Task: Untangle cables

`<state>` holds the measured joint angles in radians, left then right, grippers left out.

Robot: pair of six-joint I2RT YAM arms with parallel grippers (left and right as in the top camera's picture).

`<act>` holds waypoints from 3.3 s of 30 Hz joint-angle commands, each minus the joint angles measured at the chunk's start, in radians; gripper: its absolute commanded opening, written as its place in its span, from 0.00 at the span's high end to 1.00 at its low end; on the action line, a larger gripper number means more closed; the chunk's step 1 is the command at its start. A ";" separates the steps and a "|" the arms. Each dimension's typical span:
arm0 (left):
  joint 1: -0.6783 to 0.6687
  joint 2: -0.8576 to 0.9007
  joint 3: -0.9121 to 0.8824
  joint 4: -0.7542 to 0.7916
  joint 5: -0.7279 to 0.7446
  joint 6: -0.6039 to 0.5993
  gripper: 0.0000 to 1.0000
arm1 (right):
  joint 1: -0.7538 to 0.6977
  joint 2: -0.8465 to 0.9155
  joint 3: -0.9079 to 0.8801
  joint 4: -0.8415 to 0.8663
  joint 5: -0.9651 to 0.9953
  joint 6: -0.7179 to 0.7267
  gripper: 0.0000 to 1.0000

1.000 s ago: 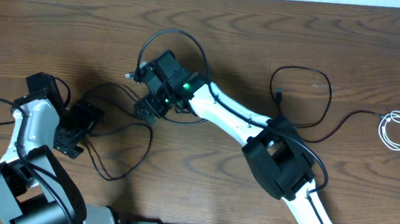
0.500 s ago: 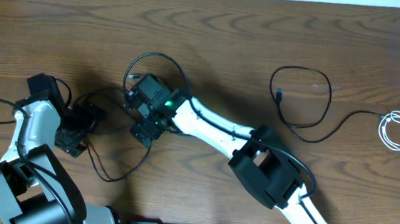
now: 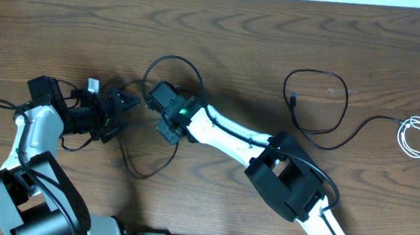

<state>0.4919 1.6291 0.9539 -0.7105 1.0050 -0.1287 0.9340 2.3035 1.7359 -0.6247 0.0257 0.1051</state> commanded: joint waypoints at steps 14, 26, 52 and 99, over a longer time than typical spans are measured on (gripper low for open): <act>0.000 0.011 -0.004 -0.016 -0.272 0.072 0.02 | -0.335 0.055 -0.090 -0.231 0.193 0.243 0.99; 0.001 0.011 -0.004 -0.016 -0.787 0.072 0.02 | -0.609 0.055 -0.142 -0.180 0.188 0.238 0.76; 0.001 0.011 -0.004 -0.016 -0.789 0.073 0.02 | -0.697 0.055 -0.142 -0.178 0.069 0.238 0.01; 0.001 0.011 -0.004 -0.016 -0.789 0.073 0.02 | -0.697 0.055 -0.142 -0.178 0.069 0.238 0.01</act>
<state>0.4919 1.6291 0.9539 -0.7250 0.2295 -0.0704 0.2264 2.2429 1.6657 -0.7837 0.0818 0.3492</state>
